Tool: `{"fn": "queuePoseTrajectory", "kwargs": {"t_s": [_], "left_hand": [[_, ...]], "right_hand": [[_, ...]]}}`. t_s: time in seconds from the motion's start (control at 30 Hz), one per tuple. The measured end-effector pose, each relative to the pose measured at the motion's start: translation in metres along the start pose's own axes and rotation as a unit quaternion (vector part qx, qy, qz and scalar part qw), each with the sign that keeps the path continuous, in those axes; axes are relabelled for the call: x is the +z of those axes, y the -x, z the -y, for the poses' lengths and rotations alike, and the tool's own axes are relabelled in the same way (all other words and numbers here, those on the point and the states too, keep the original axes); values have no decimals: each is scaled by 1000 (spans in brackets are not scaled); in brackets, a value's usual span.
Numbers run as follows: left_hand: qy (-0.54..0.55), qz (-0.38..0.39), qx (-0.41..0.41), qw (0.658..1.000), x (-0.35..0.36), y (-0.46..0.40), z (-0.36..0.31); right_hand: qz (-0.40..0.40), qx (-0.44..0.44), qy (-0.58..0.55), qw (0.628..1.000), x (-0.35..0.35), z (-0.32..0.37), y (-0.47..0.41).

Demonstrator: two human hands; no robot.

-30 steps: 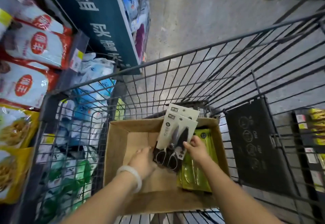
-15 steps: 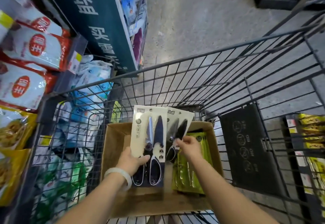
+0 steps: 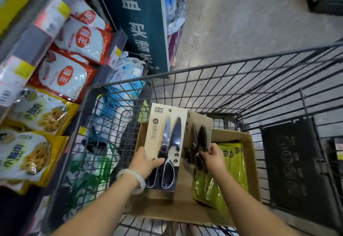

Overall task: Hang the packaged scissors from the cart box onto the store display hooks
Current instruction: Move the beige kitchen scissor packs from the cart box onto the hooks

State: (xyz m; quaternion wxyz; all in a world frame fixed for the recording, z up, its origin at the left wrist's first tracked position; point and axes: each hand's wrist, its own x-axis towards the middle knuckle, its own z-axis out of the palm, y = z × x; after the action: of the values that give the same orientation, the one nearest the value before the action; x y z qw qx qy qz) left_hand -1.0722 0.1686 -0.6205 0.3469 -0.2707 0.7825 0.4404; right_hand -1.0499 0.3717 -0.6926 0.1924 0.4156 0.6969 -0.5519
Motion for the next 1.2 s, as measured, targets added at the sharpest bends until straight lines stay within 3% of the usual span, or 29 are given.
{"fn": "queuePoseTrajectory", "kwargs": {"t_s": [0.17, 0.4, 0.7, 0.97, 1.07, 1.2], "left_hand": [[50, -3, 17, 999, -19, 31, -14], [89, -24, 67, 993, -48, 84, -29], [145, -141, 129, 971, -77, 181, -10], [267, -275, 101, 918, -82, 291, 82], [323, -327, 85, 884, -92, 332, 127], [356, -381, 69, 851, -99, 388, 198]], "right_hand": [[103, -58, -65, 991, -22, 42, 42], [179, -140, -29, 973, -47, 100, 98], [334, -178, -52, 924, -59, 143, 187], [402, -264, 72, 874, -28, 125, 278], [430, -331, 153, 826, 4, 112, 302], [476, -339, 187, 790, 48, 81, 374]]}}
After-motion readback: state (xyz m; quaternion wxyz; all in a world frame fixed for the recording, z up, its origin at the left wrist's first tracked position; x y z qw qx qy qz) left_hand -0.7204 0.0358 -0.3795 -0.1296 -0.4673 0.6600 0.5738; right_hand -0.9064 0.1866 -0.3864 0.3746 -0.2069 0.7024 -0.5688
